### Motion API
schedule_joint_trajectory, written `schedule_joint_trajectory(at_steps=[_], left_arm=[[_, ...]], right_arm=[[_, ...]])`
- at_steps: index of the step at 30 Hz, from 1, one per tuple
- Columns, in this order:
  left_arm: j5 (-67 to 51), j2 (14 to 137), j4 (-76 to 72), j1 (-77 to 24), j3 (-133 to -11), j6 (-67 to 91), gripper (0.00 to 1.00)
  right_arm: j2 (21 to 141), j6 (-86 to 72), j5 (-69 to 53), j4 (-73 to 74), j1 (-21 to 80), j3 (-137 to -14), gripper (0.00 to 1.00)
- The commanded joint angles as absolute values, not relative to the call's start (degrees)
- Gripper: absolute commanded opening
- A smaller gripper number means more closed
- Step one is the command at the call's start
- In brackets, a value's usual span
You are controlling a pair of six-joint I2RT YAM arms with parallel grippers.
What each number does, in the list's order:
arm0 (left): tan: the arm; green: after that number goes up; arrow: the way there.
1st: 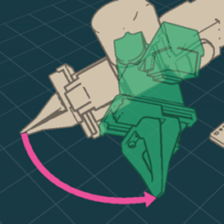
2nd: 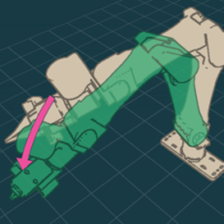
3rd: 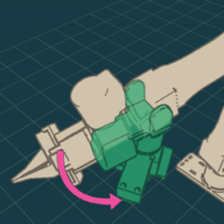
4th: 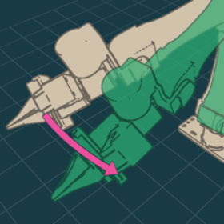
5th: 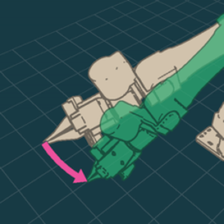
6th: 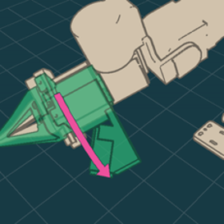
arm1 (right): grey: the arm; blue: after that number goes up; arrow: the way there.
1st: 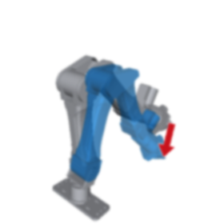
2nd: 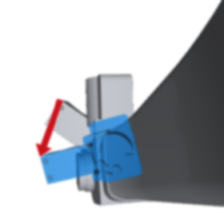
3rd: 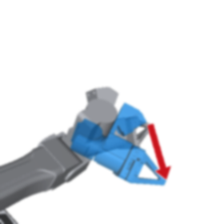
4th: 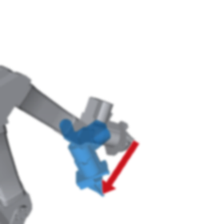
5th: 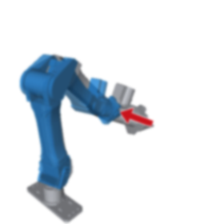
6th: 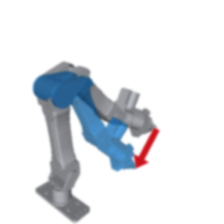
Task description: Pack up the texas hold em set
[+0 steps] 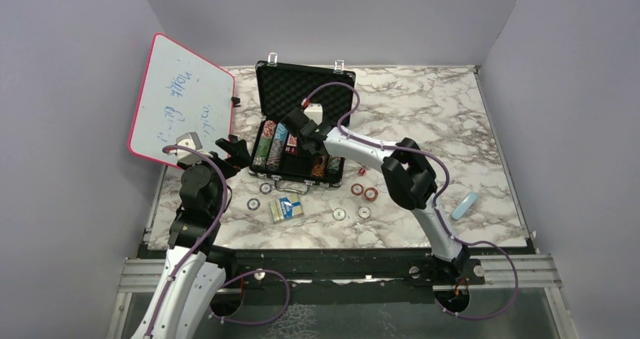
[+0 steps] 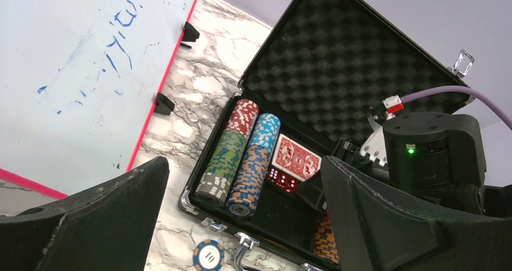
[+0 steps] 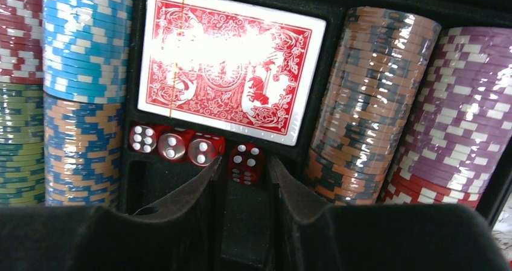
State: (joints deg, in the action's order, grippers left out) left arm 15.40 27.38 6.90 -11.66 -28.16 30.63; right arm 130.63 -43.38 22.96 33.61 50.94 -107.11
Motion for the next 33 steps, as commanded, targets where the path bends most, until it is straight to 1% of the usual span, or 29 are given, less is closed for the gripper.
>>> schedule_joint_trajectory(at_steps=[1,12,18,28,31,33], left_arm=[[14.15,26.81,5.25,-11.87,-27.77,30.50,0.99],[13.98,27.01,5.05,-11.82,-27.68,30.62,0.99],[13.89,27.37,5.01,-11.87,-27.69,30.55,0.99],[12.09,28.91,4.20,-11.82,-27.60,29.81,0.99],[10.41,29.64,3.27,-11.78,-27.49,29.20,0.99],[9.54,30.50,2.96,-11.74,-27.59,28.95,0.99]], right_arm=[[131.83,-42.97,21.33,33.29,50.70,-109.51,0.35],[127.46,-41.50,22.02,32.61,50.71,-108.60,0.39],[125.39,-38.99,20.17,31.58,50.63,-107.38,0.47],[118.78,-37.02,15.93,26.90,49.53,-100.08,0.47],[117.53,-35.41,11.92,24.28,48.55,-97.34,0.47],[118.46,-34.40,8.46,24.31,47.95,-97.75,0.48]])
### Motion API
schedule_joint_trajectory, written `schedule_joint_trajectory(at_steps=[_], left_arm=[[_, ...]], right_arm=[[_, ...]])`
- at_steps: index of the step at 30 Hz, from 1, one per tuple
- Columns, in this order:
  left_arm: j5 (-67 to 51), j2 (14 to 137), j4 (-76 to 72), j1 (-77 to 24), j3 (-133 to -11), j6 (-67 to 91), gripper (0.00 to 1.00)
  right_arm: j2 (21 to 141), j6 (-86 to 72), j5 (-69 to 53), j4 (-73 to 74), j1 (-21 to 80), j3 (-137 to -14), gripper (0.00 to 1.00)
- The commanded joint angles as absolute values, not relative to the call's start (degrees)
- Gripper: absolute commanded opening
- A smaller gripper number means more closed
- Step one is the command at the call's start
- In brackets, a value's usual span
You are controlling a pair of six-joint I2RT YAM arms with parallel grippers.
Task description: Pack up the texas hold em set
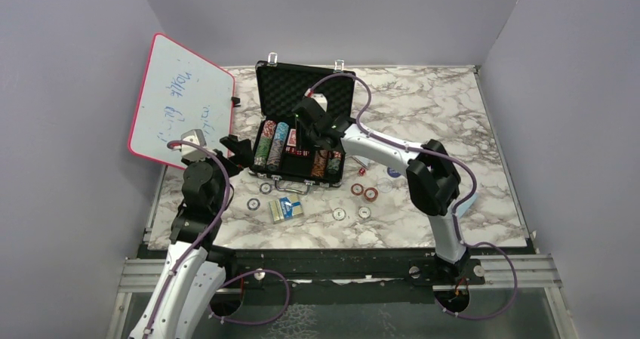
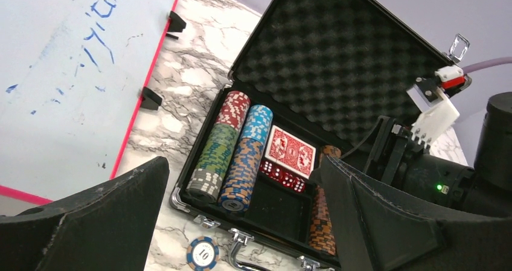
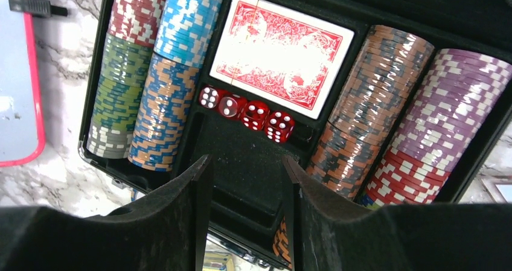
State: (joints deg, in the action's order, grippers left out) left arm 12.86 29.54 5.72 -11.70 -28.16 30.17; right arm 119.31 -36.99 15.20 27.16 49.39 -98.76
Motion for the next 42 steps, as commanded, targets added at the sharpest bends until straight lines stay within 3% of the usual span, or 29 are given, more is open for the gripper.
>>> schedule_joint_trajectory(at_steps=[1,15,35,42], left_arm=[[9.50,30.74,2.94,-11.77,-27.74,28.79,0.99],[8.59,31.72,2.95,-11.78,-27.77,28.74,0.99],[8.67,31.73,2.85,-11.60,-27.76,29.01,0.99],[8.53,31.73,2.85,-11.60,-27.68,29.09,0.99]], right_arm=[[119.47,-33.72,7.95,25.22,47.91,-98.71,0.48],[130.42,-28.31,4.64,30.80,47.90,-108.58,0.57],[133.77,-23.55,-2.12,33.38,47.37,-111.03,0.58],[130.98,-23.26,2.06,33.43,47.37,-111.87,0.66]])
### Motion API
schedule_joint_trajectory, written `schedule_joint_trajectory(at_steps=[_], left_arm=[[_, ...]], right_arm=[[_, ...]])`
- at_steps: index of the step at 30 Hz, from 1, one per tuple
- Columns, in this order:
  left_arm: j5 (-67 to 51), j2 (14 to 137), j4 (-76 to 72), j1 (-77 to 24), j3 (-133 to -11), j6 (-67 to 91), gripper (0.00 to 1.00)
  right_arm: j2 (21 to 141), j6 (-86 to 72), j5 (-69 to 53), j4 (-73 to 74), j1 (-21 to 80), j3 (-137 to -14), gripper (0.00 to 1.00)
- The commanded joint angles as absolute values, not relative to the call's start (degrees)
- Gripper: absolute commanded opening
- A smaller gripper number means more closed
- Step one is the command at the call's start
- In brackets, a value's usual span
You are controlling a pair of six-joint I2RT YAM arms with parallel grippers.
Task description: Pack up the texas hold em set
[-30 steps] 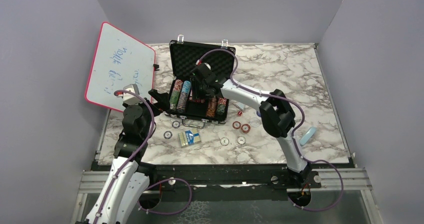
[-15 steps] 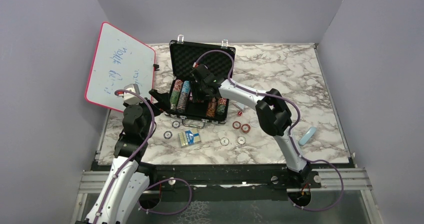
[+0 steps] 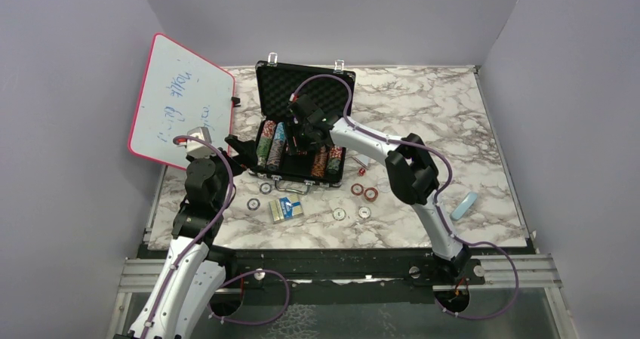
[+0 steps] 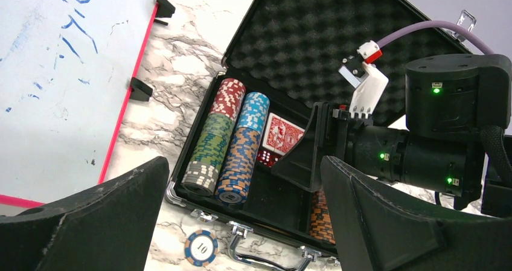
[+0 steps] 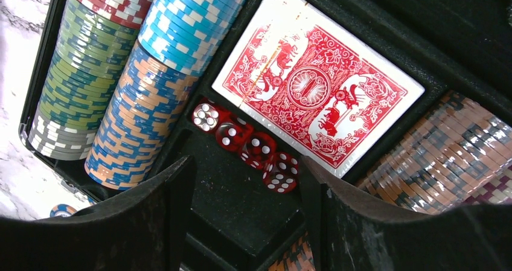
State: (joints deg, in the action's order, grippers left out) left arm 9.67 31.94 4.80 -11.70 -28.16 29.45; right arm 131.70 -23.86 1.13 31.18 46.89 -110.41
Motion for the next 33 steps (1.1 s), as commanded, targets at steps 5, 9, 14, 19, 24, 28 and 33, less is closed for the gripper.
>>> schedule_joint_trajectory(at_steps=[5,9,14,19,24,28,33], left_arm=[[8.47,31.72,2.75,-11.54,-27.69,29.05,0.99],[8.37,31.82,2.68,-11.51,-27.69,29.04,0.99],[8.34,31.86,2.48,-11.51,-27.62,29.07,0.99],[8.42,32.07,2.61,-11.43,-27.69,29.07,0.99],[8.42,32.18,2.51,-11.29,-27.69,29.09,0.99],[8.42,32.25,2.60,-11.17,-27.69,28.93,0.99],[8.44,32.21,2.61,-11.10,-27.69,28.93,0.99]], right_arm=[[128.68,-19.24,2.31,30.75,47.37,-109.65,0.72],[127.57,-11.13,-1.90,27.90,47.37,-107.67,0.70],[127.26,-4.28,-4.85,26.57,47.37,-106.33,0.57],[128.89,-2.06,-4.92,27.31,47.37,-106.97,0.54],[130.21,-0.27,-5.87,28.09,47.37,-107.57,0.54],[130.89,-0.66,-4.72,28.58,47.37,-107.90,0.57],[130.36,-4.06,-0.80,28.93,47.37,-110.05,0.63]])
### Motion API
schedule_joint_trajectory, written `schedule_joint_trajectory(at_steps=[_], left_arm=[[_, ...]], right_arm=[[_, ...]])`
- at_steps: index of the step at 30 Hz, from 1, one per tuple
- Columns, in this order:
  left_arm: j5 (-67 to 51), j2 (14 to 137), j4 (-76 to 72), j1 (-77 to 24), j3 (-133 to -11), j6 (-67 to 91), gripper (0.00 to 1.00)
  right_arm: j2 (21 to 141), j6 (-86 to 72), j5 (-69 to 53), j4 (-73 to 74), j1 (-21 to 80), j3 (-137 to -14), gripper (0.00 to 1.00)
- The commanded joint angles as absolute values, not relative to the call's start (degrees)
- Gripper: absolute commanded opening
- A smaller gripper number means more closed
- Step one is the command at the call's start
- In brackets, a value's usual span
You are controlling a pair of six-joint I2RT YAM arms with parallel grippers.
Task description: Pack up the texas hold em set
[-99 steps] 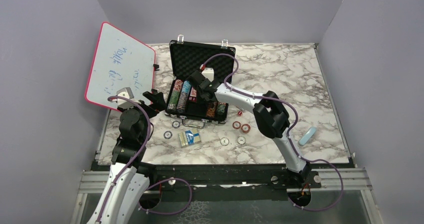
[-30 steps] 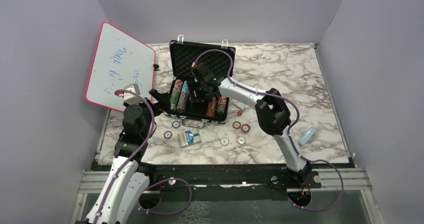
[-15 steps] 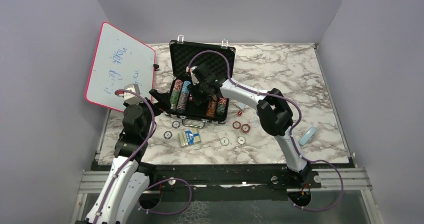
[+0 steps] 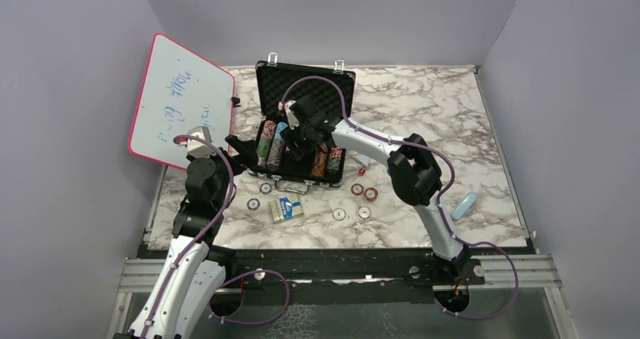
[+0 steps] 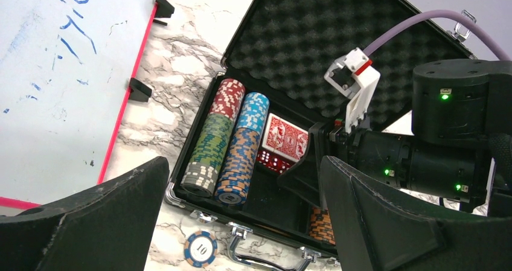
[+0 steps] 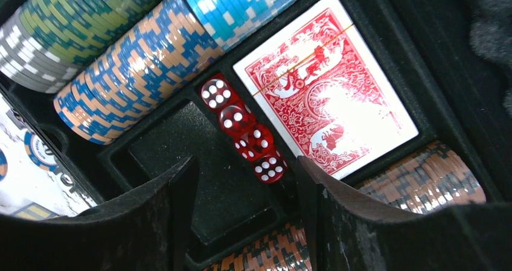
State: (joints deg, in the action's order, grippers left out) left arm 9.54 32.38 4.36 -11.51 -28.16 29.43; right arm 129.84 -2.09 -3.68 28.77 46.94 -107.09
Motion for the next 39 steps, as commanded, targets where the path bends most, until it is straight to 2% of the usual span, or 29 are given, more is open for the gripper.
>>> schedule_joint_trajectory(at_steps=[1,10,15,25,39], left_arm=[[8.46,32.20,2.62,-11.08,-27.69,28.90,0.99],[8.36,31.98,2.70,-11.07,-27.68,29.02,0.99],[8.35,31.86,2.68,-11.07,-27.64,29.08,0.99],[8.51,31.98,2.81,-11.07,-27.69,28.89,0.99],[8.48,31.90,2.75,-10.99,-27.69,28.94,0.99]], right_arm=[[129.98,-4.41,-0.50,28.42,47.37,-110.07,0.63],[130.22,0.00,-6.12,27.92,47.37,-110.90,0.53],[131.35,1.89,-10.44,27.92,47.37,-111.55,0.52],[135.11,2.06,-9.23,30.09,47.37,-115.11,0.52],[135.68,0.98,-10.27,31.12,47.36,-113.25,0.48]])
